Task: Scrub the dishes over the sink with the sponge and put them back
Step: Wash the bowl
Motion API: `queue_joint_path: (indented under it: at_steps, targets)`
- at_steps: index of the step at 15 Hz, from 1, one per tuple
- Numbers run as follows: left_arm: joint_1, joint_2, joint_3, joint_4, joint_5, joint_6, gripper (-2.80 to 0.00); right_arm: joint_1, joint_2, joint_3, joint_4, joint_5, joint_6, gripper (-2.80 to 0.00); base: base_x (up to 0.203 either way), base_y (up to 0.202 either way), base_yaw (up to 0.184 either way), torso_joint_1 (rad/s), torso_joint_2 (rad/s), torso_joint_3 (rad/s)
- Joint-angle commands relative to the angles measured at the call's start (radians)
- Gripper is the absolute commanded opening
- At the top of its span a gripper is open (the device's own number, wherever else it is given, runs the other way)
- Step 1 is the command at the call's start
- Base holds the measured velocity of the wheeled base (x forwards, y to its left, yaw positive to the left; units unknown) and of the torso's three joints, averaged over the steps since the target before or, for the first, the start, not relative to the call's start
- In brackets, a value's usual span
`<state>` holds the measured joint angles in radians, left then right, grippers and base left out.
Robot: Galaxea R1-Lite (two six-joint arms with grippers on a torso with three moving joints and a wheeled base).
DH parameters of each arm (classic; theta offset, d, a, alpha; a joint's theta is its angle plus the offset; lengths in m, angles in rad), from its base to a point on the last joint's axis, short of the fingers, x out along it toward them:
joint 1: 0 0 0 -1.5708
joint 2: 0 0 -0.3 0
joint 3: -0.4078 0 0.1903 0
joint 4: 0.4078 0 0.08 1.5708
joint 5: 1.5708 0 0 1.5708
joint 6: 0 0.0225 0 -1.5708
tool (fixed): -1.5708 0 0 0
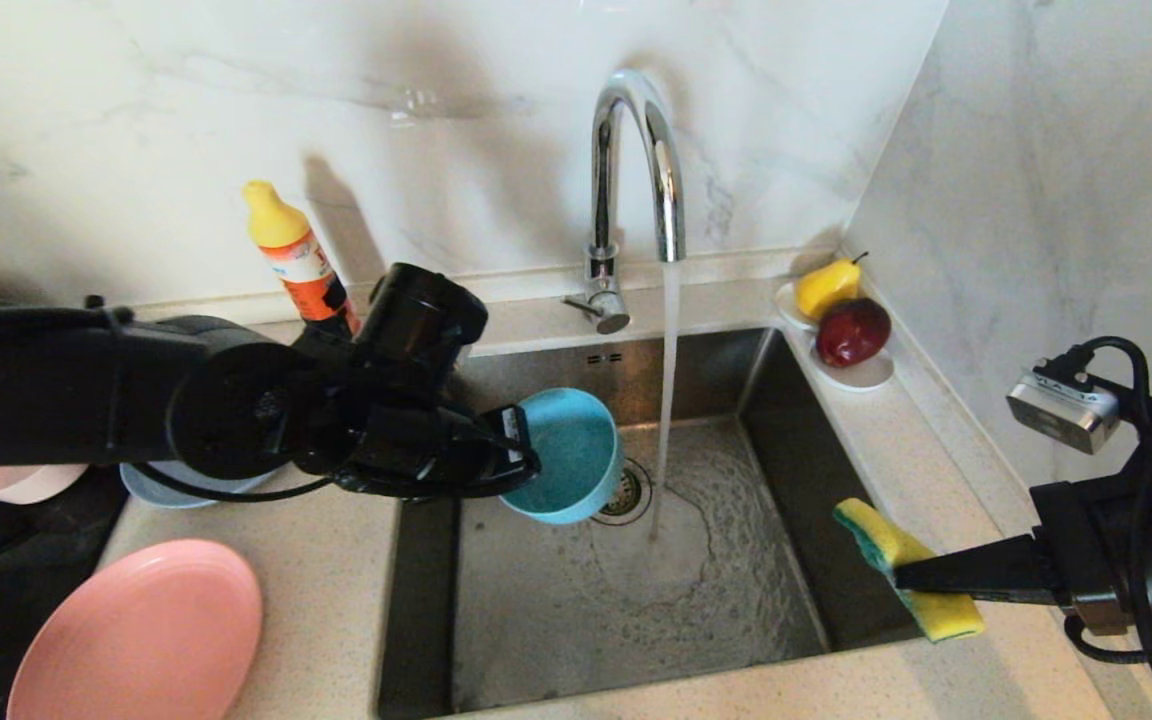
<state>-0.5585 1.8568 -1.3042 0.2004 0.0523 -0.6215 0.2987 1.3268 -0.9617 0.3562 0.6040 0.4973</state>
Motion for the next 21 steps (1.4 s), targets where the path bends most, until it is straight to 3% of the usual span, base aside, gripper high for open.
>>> queue_joint_path:
  at_steps: [1, 8, 15, 21]
  targets:
    - [-0.035, 0.115, -0.084, 0.008, 0.061, -0.025, -2.80, 0.000, 0.009, -0.004, 0.001, 0.004, 0.003, -2.80, 0.000, 0.000, 0.000, 0.000, 0.00, 0.000]
    - [-0.086, 0.291, -0.335, 0.149, 0.147, -0.154, -2.80, 0.000, 0.028, 0.003, 0.001, 0.002, 0.001, -2.80, 0.000, 0.000, 0.000, 0.000, 0.00, 0.000]
    - [-0.110, 0.372, -0.447, 0.166, 0.186, -0.161, -2.80, 0.000, 0.051, 0.005, 0.001, 0.004, 0.003, -2.80, 0.000, 0.000, 0.000, 0.000, 0.00, 0.000]
    - [-0.110, 0.451, -0.613, 0.223, 0.218, -0.167, -2.80, 0.000, 0.085, -0.003, 0.000, 0.003, 0.000, -2.80, 0.000, 0.000, 0.000, 0.000, 0.00, 0.000]
